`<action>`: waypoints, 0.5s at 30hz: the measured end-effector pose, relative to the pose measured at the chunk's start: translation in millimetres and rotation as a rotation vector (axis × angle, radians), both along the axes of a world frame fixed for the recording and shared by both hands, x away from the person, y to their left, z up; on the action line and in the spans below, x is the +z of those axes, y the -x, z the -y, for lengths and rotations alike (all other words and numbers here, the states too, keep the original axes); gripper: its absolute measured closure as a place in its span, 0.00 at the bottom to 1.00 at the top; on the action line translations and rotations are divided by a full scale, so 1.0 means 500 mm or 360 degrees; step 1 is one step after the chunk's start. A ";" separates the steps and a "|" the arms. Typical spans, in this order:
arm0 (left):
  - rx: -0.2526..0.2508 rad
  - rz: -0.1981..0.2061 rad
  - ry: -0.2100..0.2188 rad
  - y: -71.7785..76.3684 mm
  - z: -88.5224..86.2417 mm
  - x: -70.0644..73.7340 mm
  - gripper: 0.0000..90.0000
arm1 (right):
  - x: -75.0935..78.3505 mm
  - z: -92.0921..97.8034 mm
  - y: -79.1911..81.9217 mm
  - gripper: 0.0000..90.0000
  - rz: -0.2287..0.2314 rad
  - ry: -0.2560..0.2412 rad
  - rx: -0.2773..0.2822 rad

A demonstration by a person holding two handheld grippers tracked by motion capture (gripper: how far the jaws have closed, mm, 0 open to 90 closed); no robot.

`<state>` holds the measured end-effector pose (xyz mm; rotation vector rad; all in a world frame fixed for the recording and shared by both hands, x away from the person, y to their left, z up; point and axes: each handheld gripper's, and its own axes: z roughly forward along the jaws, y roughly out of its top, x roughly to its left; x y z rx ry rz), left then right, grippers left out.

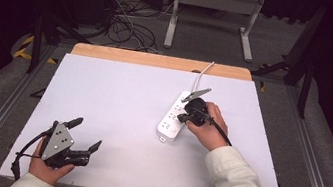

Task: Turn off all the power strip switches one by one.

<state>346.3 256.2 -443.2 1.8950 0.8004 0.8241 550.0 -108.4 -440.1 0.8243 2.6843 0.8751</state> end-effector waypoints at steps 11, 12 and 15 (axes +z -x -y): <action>-0.0002 -0.0002 -0.0001 0.000 0.001 0.000 0.16 | -0.005 0.001 -0.002 1.00 -0.0025 -0.0010 -0.0011; -0.0002 -0.0001 -0.0002 0.000 0.001 0.000 0.16 | -0.005 0.001 -0.002 1.00 -0.0030 -0.0013 -0.0024; 0.0000 0.0004 -0.0005 0.001 0.001 0.000 0.16 | -0.005 0.001 -0.002 1.00 -0.0034 -0.0015 -0.0024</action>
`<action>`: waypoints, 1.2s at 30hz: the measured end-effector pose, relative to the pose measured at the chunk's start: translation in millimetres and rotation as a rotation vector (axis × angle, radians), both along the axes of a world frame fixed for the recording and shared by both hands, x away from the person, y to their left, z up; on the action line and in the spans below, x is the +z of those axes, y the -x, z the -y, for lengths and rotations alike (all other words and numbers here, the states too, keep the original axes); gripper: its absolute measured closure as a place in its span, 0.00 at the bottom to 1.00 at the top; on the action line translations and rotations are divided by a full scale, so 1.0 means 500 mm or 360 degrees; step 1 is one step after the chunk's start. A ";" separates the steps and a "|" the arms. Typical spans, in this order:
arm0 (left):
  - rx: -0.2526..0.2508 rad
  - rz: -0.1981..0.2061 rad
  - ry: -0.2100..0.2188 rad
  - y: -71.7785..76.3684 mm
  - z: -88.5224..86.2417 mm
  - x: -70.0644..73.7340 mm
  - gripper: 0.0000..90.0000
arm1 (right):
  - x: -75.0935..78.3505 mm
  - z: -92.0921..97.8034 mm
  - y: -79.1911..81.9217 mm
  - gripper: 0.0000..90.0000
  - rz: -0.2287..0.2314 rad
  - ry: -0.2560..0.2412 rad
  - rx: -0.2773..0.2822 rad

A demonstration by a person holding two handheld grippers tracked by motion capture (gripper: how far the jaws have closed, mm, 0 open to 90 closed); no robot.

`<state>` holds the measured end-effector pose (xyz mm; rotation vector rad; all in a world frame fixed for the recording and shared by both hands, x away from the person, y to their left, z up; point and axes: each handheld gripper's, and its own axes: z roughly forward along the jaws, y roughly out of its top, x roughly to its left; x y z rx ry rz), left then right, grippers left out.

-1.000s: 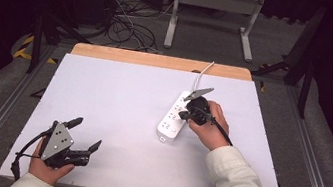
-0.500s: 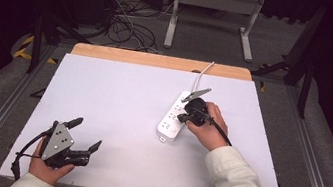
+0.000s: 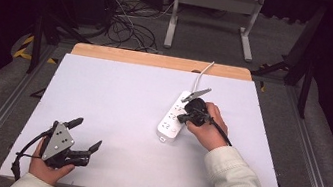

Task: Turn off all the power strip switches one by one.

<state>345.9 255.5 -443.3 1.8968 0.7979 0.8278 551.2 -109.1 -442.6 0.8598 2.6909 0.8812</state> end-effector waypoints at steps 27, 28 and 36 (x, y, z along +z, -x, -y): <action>0.0004 -0.0007 0.0011 -0.001 -0.001 0.000 0.16 | 0.076 0.013 0.023 1.00 0.0183 -0.0210 0.0014; 0.0003 -0.0006 0.0009 0.000 -0.001 0.000 0.16 | 0.076 0.013 0.023 1.00 0.0183 -0.0210 0.0014; 0.0005 -0.0004 0.0011 -0.002 -0.001 0.000 0.16 | 0.077 0.013 0.020 1.00 0.0193 -0.0199 0.0007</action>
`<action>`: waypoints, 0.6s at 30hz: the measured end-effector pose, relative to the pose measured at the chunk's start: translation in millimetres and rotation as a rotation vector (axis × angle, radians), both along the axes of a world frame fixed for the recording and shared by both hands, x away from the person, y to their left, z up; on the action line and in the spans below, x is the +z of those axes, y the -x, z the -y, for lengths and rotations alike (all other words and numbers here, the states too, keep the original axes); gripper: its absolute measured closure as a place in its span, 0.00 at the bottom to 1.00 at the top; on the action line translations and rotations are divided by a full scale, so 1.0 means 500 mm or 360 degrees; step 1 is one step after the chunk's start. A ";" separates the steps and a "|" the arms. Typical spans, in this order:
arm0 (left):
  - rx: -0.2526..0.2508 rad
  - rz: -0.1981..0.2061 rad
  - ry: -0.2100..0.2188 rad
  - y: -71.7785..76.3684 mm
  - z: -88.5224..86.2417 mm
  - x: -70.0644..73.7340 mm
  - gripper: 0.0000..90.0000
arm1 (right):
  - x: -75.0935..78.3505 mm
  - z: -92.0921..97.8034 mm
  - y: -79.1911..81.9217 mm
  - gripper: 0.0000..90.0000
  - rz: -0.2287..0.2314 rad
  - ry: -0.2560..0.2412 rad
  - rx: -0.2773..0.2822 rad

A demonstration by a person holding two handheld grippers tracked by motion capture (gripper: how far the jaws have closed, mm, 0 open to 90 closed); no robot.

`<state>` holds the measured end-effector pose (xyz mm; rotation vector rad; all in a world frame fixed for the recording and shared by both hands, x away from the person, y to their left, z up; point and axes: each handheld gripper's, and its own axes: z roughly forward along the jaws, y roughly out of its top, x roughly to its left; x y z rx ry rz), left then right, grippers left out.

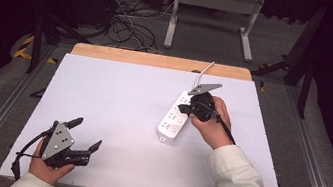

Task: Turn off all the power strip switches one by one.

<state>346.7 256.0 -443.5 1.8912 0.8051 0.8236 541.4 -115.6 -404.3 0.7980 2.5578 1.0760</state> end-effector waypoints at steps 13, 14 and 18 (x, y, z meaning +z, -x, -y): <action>-0.0001 -0.0002 -0.0002 0.000 0.000 0.000 0.16 | 0.020 0.022 -0.027 1.00 0.0060 0.0018 -0.0079; -0.0001 -0.0001 -0.0002 0.000 0.000 0.000 0.16 | 0.021 0.028 -0.034 1.00 0.0060 0.0016 -0.0098; 0.0000 0.0001 -0.0003 0.000 -0.001 0.000 0.16 | 0.018 0.043 -0.050 1.00 0.0048 0.0016 -0.0133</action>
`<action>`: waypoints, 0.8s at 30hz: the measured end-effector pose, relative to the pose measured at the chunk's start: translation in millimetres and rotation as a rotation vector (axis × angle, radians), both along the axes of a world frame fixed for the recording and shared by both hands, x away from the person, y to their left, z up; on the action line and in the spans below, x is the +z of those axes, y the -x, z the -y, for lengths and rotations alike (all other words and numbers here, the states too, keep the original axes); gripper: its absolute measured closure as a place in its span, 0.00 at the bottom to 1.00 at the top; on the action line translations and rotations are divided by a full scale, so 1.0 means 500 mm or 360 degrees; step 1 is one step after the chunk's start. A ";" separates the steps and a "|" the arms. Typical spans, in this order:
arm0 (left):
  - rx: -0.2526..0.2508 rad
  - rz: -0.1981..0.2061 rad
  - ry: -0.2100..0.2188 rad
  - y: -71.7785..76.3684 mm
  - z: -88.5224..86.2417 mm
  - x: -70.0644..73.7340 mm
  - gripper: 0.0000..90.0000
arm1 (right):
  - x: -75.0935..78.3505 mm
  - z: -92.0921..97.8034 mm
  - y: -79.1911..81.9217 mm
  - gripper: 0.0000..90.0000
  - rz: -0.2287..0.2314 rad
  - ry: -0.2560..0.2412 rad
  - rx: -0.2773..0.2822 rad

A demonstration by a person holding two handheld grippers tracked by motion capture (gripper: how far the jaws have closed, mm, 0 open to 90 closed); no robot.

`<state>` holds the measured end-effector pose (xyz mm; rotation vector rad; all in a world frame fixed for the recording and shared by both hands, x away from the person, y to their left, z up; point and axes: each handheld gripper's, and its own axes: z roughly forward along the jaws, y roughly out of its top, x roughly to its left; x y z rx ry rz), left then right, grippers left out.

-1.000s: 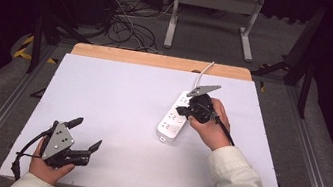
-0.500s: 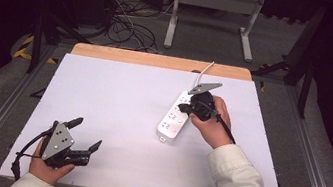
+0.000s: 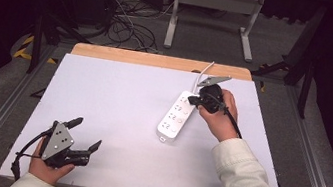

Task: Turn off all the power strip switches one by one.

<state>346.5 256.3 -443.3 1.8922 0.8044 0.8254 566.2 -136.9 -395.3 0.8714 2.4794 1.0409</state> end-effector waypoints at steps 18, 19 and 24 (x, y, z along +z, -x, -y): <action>-0.0001 -0.0003 0.0002 0.000 0.000 -0.001 0.16 | -0.035 0.015 -0.041 1.00 -0.0057 0.0036 -0.0069; 0.0000 -0.0002 0.0002 0.000 -0.001 0.000 0.16 | -0.037 0.012 -0.040 1.00 -0.0058 0.0046 -0.0062; -0.0001 0.0000 -0.0002 0.000 0.000 0.000 0.16 | -0.041 0.006 -0.040 1.00 -0.0070 0.0067 -0.0054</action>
